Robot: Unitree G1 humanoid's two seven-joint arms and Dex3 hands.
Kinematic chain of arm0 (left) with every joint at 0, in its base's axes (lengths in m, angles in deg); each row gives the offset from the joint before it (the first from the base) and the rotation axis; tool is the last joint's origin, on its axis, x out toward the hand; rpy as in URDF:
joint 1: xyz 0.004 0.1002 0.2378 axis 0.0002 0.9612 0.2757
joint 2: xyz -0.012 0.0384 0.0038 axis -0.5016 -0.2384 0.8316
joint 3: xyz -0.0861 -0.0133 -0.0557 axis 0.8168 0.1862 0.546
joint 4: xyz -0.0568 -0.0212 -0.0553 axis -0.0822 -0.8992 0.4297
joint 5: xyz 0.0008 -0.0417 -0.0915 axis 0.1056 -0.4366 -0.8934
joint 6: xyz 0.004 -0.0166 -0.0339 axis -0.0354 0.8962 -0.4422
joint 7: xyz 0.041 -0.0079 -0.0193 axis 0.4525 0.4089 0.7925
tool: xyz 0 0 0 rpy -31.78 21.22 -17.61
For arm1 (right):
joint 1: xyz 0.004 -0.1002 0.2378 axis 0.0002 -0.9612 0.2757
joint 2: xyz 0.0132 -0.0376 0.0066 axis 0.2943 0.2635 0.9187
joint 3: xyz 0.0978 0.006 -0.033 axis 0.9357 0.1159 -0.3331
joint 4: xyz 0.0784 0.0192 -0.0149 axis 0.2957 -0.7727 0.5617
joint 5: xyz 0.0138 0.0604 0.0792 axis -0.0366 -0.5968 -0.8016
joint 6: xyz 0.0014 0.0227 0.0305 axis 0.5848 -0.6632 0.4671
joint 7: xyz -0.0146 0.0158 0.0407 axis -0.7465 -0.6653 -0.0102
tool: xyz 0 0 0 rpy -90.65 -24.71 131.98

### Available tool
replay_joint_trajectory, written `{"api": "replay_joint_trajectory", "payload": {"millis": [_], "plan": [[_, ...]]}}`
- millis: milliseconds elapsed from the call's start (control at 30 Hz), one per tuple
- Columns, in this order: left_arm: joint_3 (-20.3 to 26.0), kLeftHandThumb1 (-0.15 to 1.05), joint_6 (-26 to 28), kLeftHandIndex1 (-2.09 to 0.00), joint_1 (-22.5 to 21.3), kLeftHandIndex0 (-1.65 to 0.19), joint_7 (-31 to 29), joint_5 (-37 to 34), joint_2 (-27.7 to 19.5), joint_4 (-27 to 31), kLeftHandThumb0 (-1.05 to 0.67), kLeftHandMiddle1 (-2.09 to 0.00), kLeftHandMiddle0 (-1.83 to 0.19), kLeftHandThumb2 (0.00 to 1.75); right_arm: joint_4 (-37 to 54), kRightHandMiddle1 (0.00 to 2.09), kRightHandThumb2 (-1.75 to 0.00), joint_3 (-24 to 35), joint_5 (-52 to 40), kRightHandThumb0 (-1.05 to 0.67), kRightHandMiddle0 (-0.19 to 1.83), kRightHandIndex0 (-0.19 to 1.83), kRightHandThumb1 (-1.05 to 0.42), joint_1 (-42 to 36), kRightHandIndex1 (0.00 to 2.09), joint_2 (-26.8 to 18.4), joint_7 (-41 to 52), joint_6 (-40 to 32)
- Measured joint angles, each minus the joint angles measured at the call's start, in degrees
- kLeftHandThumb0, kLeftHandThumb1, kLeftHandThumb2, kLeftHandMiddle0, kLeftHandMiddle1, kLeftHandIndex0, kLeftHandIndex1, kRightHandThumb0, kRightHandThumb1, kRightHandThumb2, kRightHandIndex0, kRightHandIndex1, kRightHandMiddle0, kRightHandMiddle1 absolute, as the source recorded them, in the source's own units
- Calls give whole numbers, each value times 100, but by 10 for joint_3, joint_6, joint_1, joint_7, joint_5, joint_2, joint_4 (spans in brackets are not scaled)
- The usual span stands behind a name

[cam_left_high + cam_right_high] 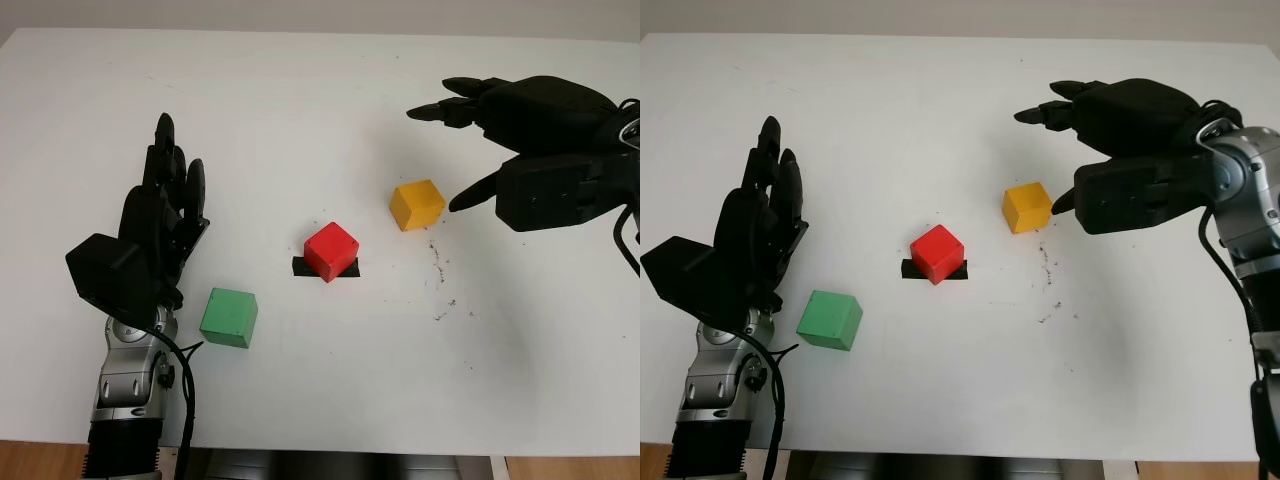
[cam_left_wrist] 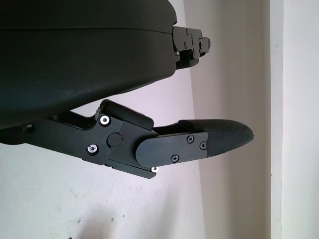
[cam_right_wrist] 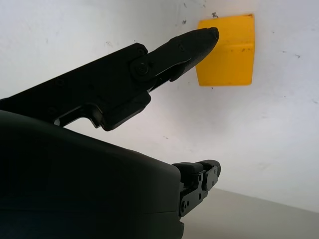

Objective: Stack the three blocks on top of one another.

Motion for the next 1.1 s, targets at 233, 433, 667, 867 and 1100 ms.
{"api": "replay_joint_trajectory", "payload": {"millis": [233,433,667,867,1100], "plan": [[1,105,0,-5,0,5,-4,0,0,0,-75,-5,8,53,-7,11,-5,-11,2,-69,28,10,-84,-4,8,5,-4,1],[2,105,1,-5,0,5,-4,0,0,0,-74,-6,8,54,-7,10,-5,-15,7,-67,30,11,-84,-14,8,11,-14,0],[2,105,2,-5,0,5,-4,-1,0,1,-74,-5,9,54,-7,8,-5,-15,7,-64,31,12,-84,-20,7,16,-13,-4],[3,105,3,-6,0,4,-4,-3,-1,1,-74,-6,8,54,-7,8,-5,-15,5,-61,32,13,-83,-27,7,20,-14,-3],[3,105,3,-5,0,5,-6,-3,-2,1,-74,-5,9,54,-7,8,-5,-15,7,-58,36,14,-84,-33,7,27,-19,-10]]}}
